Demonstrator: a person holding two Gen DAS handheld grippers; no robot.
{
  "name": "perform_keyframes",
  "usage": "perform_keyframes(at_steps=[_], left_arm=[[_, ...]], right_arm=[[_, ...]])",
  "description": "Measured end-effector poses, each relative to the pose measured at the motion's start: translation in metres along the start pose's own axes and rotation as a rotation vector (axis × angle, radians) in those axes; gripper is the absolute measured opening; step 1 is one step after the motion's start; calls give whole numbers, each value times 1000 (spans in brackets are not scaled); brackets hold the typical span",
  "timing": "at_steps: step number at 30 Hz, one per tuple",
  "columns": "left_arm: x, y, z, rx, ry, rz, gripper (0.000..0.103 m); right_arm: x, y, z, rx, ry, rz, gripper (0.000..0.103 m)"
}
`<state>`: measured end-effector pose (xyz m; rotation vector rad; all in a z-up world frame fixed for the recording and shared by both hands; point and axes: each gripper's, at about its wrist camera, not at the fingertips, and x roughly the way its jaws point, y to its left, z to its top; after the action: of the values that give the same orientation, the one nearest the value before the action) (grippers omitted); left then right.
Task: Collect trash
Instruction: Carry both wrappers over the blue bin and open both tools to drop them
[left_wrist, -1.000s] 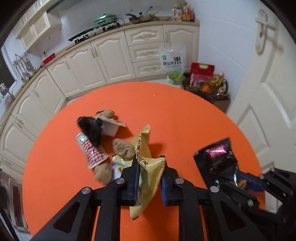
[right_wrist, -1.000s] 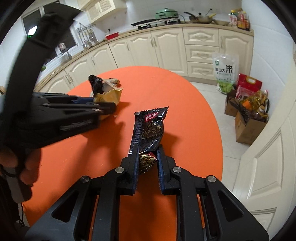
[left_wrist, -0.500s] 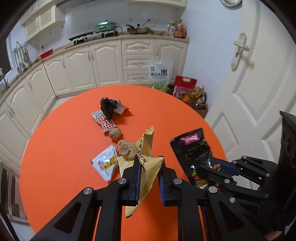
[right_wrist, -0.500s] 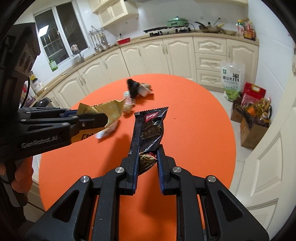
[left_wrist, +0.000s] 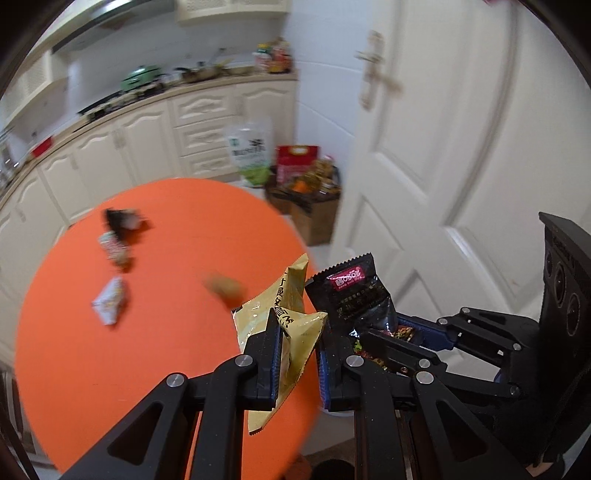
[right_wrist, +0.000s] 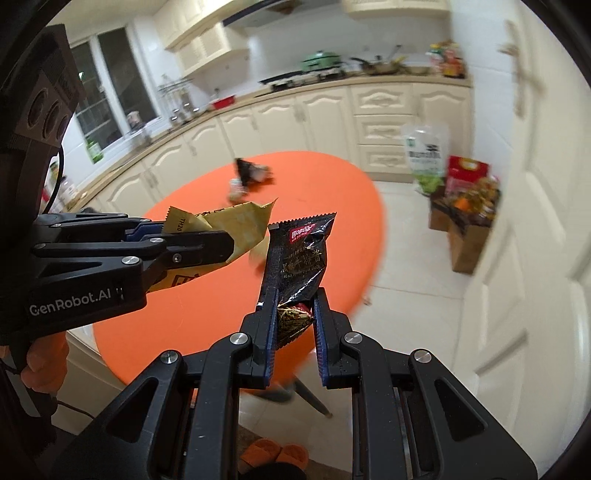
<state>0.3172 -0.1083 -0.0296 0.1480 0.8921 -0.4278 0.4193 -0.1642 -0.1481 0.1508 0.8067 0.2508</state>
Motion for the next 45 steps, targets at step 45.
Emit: perform_keyframes(at_steps=[45], left_arm=[[186, -114, 11, 126, 269, -23, 48]], right_arm=[[16, -142, -106, 257, 133, -170, 45]])
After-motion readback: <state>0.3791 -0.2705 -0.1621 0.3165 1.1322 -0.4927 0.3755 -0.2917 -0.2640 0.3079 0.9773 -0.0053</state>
